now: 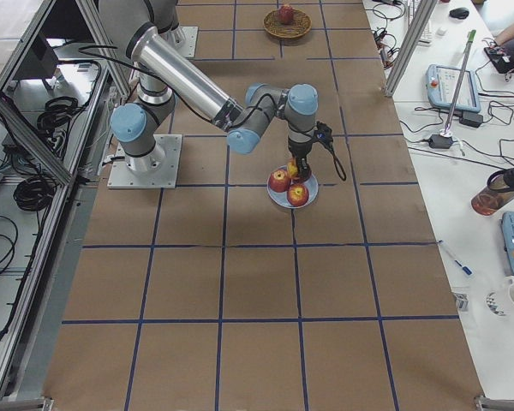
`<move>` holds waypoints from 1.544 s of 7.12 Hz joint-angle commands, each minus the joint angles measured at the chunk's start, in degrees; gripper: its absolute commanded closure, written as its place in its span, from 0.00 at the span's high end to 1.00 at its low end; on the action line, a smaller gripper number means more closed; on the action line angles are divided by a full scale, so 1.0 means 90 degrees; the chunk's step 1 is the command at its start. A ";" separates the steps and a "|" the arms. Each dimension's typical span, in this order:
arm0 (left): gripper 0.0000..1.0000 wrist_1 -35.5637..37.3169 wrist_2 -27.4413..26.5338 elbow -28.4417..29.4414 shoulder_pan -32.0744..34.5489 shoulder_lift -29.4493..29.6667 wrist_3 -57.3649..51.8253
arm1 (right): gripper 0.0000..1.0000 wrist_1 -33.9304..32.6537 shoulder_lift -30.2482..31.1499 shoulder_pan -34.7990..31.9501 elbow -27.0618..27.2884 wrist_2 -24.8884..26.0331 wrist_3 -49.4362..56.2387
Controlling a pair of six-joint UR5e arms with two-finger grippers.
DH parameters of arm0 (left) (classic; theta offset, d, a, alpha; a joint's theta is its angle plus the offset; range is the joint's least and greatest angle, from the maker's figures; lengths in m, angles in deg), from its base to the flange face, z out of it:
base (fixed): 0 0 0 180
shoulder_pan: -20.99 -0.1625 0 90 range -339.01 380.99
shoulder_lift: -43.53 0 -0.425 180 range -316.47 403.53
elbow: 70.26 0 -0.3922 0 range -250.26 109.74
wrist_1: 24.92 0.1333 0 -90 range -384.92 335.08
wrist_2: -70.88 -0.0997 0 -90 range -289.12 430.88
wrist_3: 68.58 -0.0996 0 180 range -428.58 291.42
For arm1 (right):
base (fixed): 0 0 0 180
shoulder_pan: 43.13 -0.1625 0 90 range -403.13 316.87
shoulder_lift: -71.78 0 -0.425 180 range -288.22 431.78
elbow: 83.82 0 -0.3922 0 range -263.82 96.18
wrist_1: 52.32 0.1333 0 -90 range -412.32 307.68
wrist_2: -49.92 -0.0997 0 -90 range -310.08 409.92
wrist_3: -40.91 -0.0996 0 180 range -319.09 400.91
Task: Transfer apple from basket to plate
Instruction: 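Lower the apple onto the plate and open the right gripper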
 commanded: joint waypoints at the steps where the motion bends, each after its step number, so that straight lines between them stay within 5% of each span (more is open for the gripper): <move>1: 0.99 0.0000 0.0004 0.0000 0.0000 0.0000 0.0003 | 0.54 -0.0274 -0.0029 0.0023 0.0166 -0.0020 0.0013; 3: 0.99 0.0000 0.0004 0.0000 0.0000 0.0000 0.0003 | 0.56 -0.0293 -0.0097 0.0023 0.0166 -0.0030 -0.0016; 4: 0.99 0.0000 0.0014 0.0000 0.0000 0.0000 -0.0006 | 0.67 -0.0303 -0.0117 0.0023 0.0156 -0.0040 -0.0017; 5: 0.99 0.0000 0.0014 0.0000 0.0000 0.0000 -0.0006 | 0.97 -0.0303 -0.0117 0.0023 0.0137 -0.0030 -0.0036; 11: 0.99 0.0000 0.0034 0.0000 0.0000 0.0000 0.0003 | 1.00 -0.0051 0.0252 -0.0307 -0.0477 -0.0254 -0.0406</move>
